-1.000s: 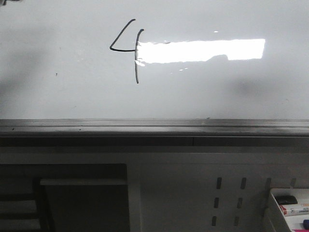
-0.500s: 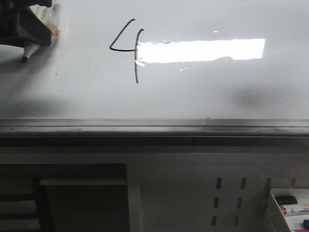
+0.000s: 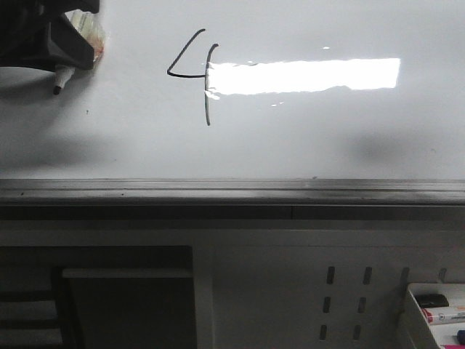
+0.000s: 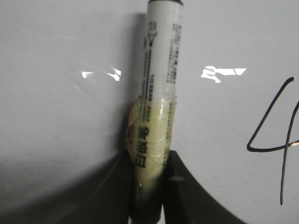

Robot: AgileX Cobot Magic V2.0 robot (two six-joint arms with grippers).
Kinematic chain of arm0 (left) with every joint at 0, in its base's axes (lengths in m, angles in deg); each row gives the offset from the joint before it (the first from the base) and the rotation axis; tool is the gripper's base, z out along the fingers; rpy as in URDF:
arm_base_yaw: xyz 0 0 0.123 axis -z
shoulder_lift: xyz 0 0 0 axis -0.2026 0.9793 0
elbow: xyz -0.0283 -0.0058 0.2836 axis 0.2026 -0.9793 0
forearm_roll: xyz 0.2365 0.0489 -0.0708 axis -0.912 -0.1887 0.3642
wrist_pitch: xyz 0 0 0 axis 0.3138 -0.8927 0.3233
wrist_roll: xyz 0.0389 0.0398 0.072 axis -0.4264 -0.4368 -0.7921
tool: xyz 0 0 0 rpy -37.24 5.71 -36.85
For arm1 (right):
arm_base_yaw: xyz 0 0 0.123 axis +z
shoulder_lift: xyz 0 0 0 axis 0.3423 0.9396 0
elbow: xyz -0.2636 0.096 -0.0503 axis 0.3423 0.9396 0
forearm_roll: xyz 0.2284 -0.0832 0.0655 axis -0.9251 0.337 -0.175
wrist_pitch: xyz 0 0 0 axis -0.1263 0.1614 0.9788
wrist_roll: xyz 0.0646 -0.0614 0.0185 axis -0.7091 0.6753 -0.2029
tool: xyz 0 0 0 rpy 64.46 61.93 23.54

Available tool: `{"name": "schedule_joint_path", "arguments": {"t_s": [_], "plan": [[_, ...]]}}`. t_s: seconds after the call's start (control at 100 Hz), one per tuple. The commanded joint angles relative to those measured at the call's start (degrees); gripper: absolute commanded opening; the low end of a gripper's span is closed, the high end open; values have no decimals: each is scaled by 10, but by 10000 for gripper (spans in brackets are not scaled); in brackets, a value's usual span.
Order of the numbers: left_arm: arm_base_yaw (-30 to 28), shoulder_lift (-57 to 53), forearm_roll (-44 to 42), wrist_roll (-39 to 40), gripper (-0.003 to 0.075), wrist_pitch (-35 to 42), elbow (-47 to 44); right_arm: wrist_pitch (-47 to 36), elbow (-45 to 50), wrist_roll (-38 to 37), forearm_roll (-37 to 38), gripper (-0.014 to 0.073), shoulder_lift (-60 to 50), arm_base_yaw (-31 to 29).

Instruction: Write number 4 on whiteboard

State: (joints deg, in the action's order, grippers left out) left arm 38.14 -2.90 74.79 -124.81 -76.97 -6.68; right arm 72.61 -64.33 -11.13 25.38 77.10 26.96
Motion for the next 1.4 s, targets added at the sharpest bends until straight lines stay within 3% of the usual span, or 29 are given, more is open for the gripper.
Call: {"name": "schedule_joint_path", "arguments": {"t_s": [0.0,0.32,0.56,0.74,0.99,1.08,1.18,1.31,1.39], "plan": [[-1,-2,-11,5,26,1,16,-12,-14,4,-32,431,-11,-2],[-1,-2,-15,4,377,-8,16,-12,-14,4,-30,431,-11,-2],[-1,-10,-44,4,407,-8,16,-12,-14,4,-25,431,-11,-2],[-1,-54,-90,4,505,-8,15,-16,-14,4,-22,431,-11,-2],[-1,-175,-137,4,504,-13,-12,-30,-13,4,-21,391,-26,-8],[-1,-237,-161,4,502,-18,-36,-54,-8,4,-21,307,-50,-8],[-1,-310,-179,4,477,-25,-66,-108,15,4,-21,149,-92,-8],[-1,-402,-189,4,342,-25,-106,-176,73,38,-21,-74,-165,-8],[-1,-449,-191,4,211,-41,-137,-217,113,61,-21,-65,-212,-8]]}}
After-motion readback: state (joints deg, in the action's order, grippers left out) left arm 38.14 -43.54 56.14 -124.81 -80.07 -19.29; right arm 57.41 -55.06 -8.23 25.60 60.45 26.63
